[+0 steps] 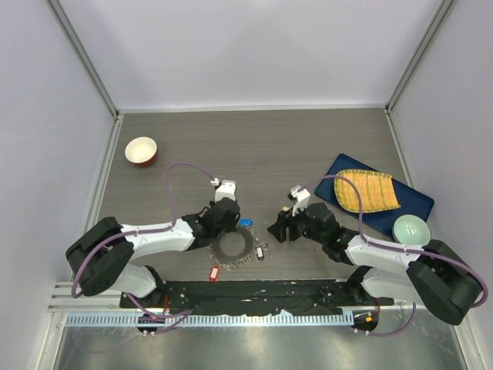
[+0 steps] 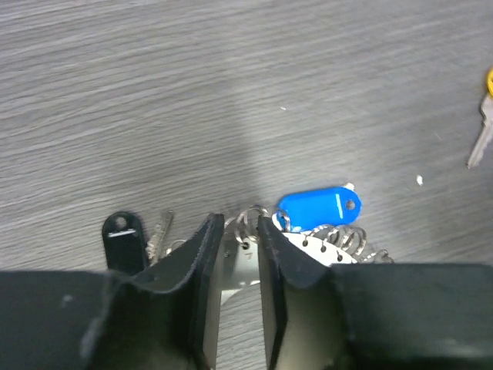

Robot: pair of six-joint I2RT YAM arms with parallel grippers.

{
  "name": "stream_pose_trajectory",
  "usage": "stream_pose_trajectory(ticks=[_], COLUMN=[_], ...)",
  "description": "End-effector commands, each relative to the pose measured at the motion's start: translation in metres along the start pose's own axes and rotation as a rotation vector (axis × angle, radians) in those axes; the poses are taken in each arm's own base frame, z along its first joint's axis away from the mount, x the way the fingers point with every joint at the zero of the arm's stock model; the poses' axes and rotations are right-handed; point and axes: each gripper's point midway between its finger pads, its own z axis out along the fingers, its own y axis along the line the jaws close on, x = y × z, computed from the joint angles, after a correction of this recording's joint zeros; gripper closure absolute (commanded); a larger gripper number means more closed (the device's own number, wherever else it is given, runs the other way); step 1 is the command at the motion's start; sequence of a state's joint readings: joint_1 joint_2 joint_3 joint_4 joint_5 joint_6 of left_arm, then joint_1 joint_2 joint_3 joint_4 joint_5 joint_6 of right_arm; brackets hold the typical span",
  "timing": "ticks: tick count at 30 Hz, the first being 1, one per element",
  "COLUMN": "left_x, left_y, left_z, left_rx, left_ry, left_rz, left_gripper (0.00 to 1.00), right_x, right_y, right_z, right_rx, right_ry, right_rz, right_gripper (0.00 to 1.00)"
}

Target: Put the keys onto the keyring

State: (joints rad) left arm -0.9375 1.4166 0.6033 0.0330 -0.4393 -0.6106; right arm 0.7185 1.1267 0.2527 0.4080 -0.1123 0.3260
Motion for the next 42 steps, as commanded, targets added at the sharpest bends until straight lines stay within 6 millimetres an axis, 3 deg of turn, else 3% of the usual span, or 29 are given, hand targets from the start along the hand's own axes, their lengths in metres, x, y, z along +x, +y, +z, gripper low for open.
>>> stream_pose_trajectory(ticks=[1,2,9,11,14,17,19,25,32,37,41,42], left_x=[-0.023,-0.026,-0.046,-0.052,-0.064,-0.056,-0.063,-0.060,-0.048,-0.044,-0.042,-0.041], left_y=[0.009,0.005,0.006,0.010,0.016,0.028,0.030,0.034,0.032,0.028,0.029,0.030], left_z=[-0.010,-0.012,-0.046,-0.061,-0.082,-0.089,-0.101,-0.111,-0.104,-0.101,-0.100,-0.099], left_rx=[-0.014,0.011,0.100,0.131,0.167,0.163,0.188,0.226,0.232,0.247,0.245,0.244], left_ry=[-0.081,-0.092,-0.197,-0.247,-0.320,-0.344,-0.387,-0.416,-0.387,-0.367,-0.368,-0.366], left_rz=[-0.032,-0.042,-0.095,-0.115,-0.137,-0.143,-0.165,-0.186,-0.170,-0.163,-0.168,-0.167], left_gripper=[0.68,0.61,0.39,0.33,0.27,0.27,0.27,0.26,0.26,0.25,0.25,0.25], right_x=[-0.028,-0.023,0.000,0.010,0.023,0.033,0.036,0.048,0.061,0.076,0.073,0.067], right_y=[0.045,0.057,0.097,0.103,0.108,0.112,0.116,0.114,0.113,0.096,0.080,0.076], right_z=[0.005,0.005,0.008,0.010,0.014,0.016,0.017,0.018,0.025,0.031,0.039,0.043], right_rx=[-0.156,-0.184,-0.286,-0.306,-0.312,-0.309,-0.316,-0.283,-0.254,-0.128,-0.033,-0.004], right_ry=[-0.054,-0.035,0.104,0.149,0.222,0.274,0.294,0.353,0.407,0.465,0.453,0.437], right_rz=[-0.104,-0.128,-0.142,-0.116,-0.095,-0.069,-0.052,-0.055,-0.077,-0.161,-0.220,-0.247], right_gripper=[0.37,0.37,0.46,0.54,0.61,0.64,0.65,0.66,0.63,0.58,0.59,0.63])
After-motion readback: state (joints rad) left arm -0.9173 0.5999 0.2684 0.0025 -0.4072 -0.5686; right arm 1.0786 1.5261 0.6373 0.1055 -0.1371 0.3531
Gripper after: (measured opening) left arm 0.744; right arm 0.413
